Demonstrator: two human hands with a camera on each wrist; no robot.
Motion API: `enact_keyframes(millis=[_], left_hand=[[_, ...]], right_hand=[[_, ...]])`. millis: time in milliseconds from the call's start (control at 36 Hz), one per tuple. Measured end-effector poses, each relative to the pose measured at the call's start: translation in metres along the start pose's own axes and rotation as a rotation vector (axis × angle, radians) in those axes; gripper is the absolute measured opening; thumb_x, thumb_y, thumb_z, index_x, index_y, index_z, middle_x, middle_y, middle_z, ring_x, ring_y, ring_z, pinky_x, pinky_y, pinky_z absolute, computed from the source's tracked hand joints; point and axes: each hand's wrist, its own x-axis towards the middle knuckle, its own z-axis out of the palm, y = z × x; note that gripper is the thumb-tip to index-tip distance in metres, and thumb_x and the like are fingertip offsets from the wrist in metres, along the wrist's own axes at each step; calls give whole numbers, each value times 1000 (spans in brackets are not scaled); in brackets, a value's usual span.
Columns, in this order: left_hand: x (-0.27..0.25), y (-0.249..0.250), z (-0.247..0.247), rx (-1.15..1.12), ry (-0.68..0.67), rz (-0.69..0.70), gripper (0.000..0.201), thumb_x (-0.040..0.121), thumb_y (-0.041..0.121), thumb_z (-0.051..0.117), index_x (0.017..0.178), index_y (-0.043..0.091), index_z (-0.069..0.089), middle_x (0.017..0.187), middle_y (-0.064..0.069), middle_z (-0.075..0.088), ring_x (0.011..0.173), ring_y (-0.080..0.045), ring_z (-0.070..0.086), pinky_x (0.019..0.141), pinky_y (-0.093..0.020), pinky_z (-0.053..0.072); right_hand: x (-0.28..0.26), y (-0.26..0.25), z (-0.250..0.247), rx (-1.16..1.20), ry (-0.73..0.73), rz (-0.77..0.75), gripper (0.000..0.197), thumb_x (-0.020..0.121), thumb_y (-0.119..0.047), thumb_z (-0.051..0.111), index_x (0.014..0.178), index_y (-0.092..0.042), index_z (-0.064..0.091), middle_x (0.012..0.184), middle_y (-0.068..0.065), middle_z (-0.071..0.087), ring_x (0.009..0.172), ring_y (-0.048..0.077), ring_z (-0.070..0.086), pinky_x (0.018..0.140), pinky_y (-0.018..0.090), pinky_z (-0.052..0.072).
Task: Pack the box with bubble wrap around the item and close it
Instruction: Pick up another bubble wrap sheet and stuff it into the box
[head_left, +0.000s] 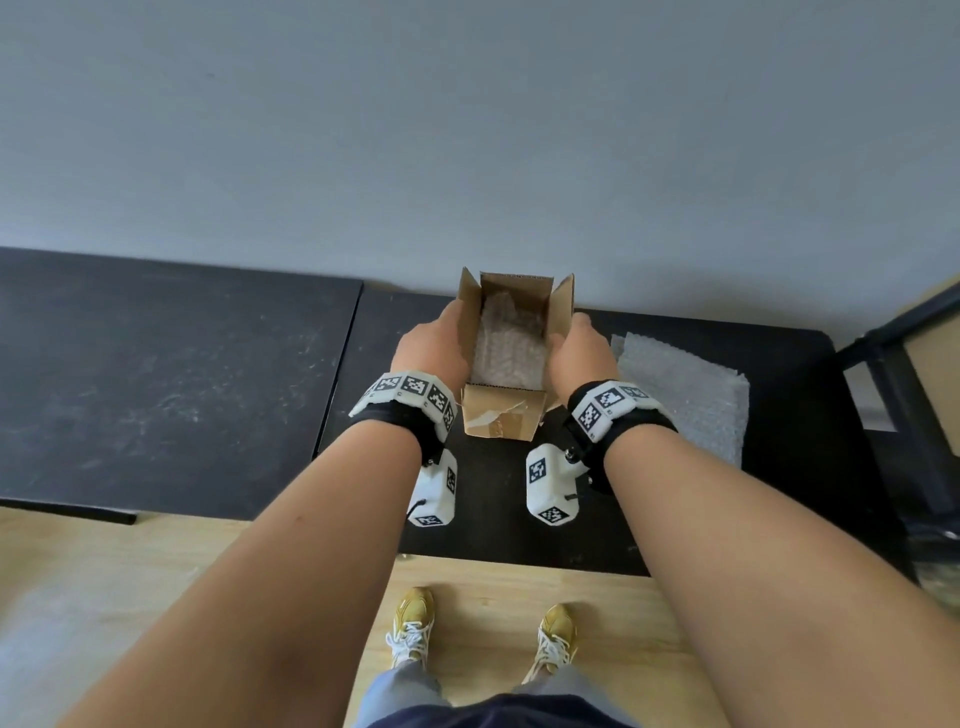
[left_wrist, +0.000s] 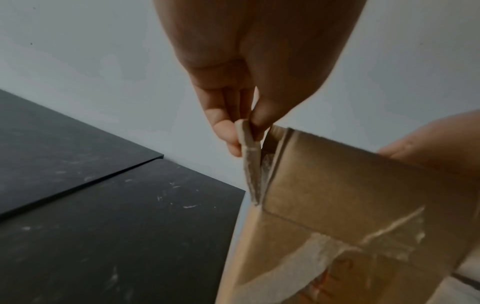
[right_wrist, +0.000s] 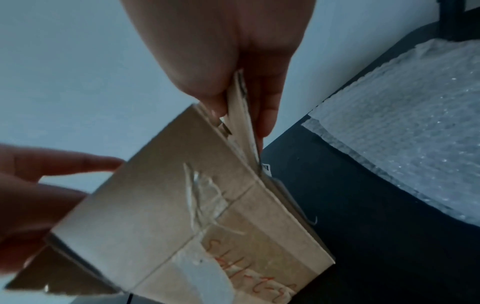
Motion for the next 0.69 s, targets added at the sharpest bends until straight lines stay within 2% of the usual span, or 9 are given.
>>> enact_keyframes(millis=[56, 139, 222, 278, 333, 417, 500, 583, 694], left_hand=[[3, -5, 3, -24, 31, -20, 57, 90, 0, 41, 140, 29, 39, 98, -11, 67, 83, -29, 64, 70, -39, 57], [8, -9, 6, -50, 76, -67, 44, 92, 2, 41, 129, 22, 51, 107, -10, 67, 89, -29, 62, 74, -38, 56], [14, -9, 9, -73, 128, -110, 37, 93, 4, 41, 125, 18, 55, 108, -11, 66, 93, -30, 62, 75, -38, 53], [17, -8, 11, -84, 135, -123, 38, 93, 4, 41, 126, 18, 55, 109, -11, 66, 94, -30, 62, 75, -37, 53], [20, -6, 13, -92, 129, -131, 41, 93, 4, 40, 128, 19, 54, 111, -11, 66, 98, -30, 62, 75, -36, 51], [22, -6, 14, -93, 115, -143, 44, 93, 3, 38, 132, 19, 51, 115, -12, 64, 103, -31, 60, 82, -38, 53], [19, -4, 18, -34, 93, -106, 50, 93, 0, 37, 138, 19, 46, 120, -11, 60, 105, -30, 58, 77, -35, 47], [12, -5, 19, 0, 84, -71, 47, 96, 13, 42, 142, 24, 41, 127, -7, 52, 99, -29, 59, 74, -35, 47], [7, -14, 11, 16, -9, -38, 59, 95, 43, 49, 149, 27, 30, 144, -2, 40, 108, -24, 59, 82, -38, 53]], right_hand=[[6, -1, -4, 63, -49, 61, 32, 100, -17, 43, 129, -4, 45, 125, 18, 59, 112, 36, 58, 83, 37, 44], [19, -5, -10, 130, -169, 145, 40, 96, -10, 41, 135, -2, 45, 132, 17, 54, 117, 35, 55, 85, 34, 43], [26, -6, -14, 190, -208, 203, 41, 92, -6, 43, 132, -1, 49, 125, 18, 57, 108, 34, 58, 81, 38, 48], [26, -1, -12, 219, -177, 212, 42, 90, -5, 41, 130, 0, 51, 117, 16, 58, 101, 29, 57, 75, 34, 41], [25, 7, -8, 266, -139, 218, 42, 90, -3, 37, 130, -3, 51, 114, 13, 56, 96, 23, 53, 75, 31, 38], [21, 16, -5, 316, -113, 232, 49, 92, -4, 38, 140, -13, 45, 132, 8, 55, 111, 27, 57, 80, 29, 42], [15, 27, -4, 321, -91, 215, 57, 97, -7, 45, 151, -21, 31, 151, 2, 40, 124, 23, 52, 87, 27, 42], [6, 31, -1, 292, -63, 149, 56, 98, -7, 39, 150, -28, 33, 149, 1, 43, 109, 19, 56, 76, 21, 41], [-3, 24, 0, 253, -59, 70, 60, 94, -5, 40, 148, -31, 37, 148, 5, 44, 115, 24, 57, 83, 29, 50]])
